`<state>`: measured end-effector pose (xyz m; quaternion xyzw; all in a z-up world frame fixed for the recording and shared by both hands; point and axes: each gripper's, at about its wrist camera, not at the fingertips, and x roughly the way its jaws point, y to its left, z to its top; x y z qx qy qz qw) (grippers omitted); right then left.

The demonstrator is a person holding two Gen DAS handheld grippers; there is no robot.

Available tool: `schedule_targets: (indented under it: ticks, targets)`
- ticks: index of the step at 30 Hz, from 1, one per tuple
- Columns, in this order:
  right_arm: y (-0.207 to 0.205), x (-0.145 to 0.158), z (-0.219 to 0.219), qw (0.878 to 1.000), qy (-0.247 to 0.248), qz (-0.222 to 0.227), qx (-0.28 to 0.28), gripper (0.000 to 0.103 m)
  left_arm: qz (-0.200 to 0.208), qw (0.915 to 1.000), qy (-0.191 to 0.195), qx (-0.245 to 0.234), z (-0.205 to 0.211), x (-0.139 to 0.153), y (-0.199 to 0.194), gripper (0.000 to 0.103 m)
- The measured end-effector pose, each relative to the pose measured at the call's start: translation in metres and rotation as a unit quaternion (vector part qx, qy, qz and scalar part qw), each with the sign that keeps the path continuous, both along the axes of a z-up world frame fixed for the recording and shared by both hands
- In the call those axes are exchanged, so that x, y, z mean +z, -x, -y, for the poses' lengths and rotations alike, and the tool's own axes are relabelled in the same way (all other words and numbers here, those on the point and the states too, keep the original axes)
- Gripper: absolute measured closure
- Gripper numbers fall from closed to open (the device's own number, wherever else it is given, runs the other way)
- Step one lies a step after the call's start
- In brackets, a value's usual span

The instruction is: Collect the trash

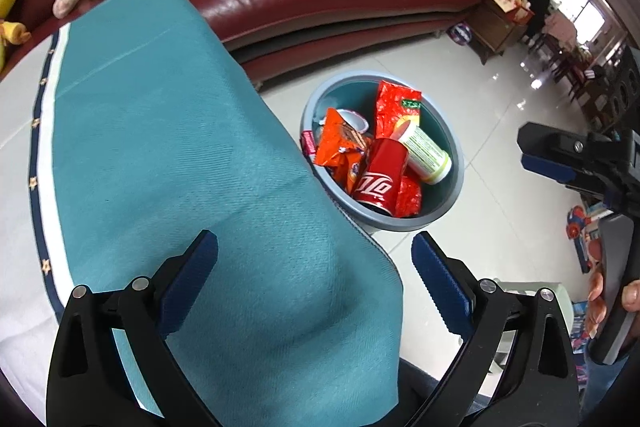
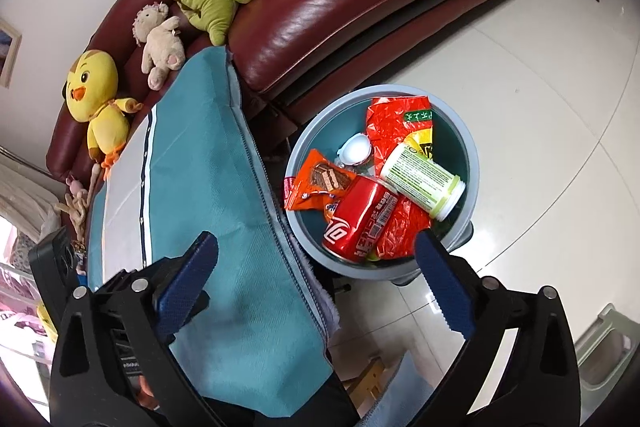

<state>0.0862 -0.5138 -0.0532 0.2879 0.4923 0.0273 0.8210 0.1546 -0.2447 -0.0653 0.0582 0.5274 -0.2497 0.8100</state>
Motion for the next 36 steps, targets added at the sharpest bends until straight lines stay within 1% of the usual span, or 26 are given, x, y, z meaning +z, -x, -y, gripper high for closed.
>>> schedule_targets:
  ticks: [6,14,17,24,31,36]
  targets:
    - [0.015,0.003,-0.008,1.000,0.028,-0.005,0.008,0.007,0.020,0.9997,-0.004,0.013,-0.010,0.006,0.011,0.005]
    - [0.038,0.005,-0.019,0.997,0.072,-0.018,0.014,0.007,0.029,0.9989,-0.003,0.036,-0.023,0.013,0.026,0.005]
    - [0.047,0.005,-0.024,0.995,0.098,-0.022,0.017,0.007,0.031,0.9986,-0.007,0.043,-0.026,0.015,0.032,0.005]
    - [0.064,0.002,-0.030,0.990,0.137,-0.024,0.021,0.007,0.024,0.9981,-0.018,0.054,-0.030,0.011,0.042,0.005]
    - [0.074,-0.001,-0.029,0.981,0.194,-0.022,0.017,0.007,0.023,0.9974,-0.033,0.059,-0.032,0.006,0.051,0.004]
    - [0.078,-0.011,-0.031,0.980,0.194,-0.030,0.017,0.007,0.020,0.9971,-0.037,0.063,-0.033,0.001,0.053,0.004]
